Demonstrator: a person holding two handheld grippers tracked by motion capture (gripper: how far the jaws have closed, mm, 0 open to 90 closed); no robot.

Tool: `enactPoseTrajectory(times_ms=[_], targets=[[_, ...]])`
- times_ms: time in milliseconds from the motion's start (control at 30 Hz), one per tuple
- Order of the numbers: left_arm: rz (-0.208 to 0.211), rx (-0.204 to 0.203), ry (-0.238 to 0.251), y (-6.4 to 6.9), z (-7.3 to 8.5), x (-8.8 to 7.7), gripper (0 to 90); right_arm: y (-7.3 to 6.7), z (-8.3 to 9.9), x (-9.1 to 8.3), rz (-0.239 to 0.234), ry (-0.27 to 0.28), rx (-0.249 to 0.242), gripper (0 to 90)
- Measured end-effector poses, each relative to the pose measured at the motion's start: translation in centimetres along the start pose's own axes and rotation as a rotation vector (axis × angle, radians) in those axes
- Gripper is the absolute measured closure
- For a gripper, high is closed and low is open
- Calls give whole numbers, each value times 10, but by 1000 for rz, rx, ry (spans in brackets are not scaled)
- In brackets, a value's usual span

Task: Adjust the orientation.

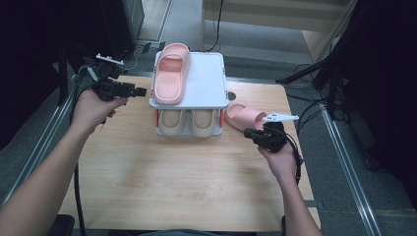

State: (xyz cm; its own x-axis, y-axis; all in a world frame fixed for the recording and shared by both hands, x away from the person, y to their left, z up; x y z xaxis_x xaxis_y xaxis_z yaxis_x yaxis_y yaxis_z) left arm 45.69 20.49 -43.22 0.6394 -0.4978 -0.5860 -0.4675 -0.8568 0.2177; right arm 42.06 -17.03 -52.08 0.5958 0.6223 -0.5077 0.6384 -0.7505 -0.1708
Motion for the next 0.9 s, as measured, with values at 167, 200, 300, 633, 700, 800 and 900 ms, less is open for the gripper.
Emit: enactPoseTrajectory(times_ms=[167,200,300,633,700,800,900], targets=[[-2,6,-2,3,20,0,405,20,1,1,21,-2,40,900],[-2,6,-2,3,20,0,405,20,1,1,21,-2,40,900],[2,16,14,5,32,-1,405,37,5,4,55,-20,46,900],[-11,-9,29,4,68,-6,400,76,18,15,106,-68,126,900],[-4,-16,32,4,71,-7,394,78,19,16,113,-77,135,900],[-6,-29,40,2,85,-7,395,86,22,19,130,-93,141,900],[-8,-48,32,-1,97,-8,397,92,25,23,137,-112,148,900]])
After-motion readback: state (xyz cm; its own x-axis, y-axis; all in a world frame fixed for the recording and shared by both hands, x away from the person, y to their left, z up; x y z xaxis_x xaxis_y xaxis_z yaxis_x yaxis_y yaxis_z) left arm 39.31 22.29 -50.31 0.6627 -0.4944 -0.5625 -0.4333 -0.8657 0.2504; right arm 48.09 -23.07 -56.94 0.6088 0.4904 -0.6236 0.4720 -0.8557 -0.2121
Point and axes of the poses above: each handheld gripper's, and its own axes: x roughly forward along the jaws, z roughly out of its underside, y roughly to its right, the point moved 10 cm from there along x, roughly forward along the jaws, and after that the axes turned 7 degrees about y, right-handed, at the moved point
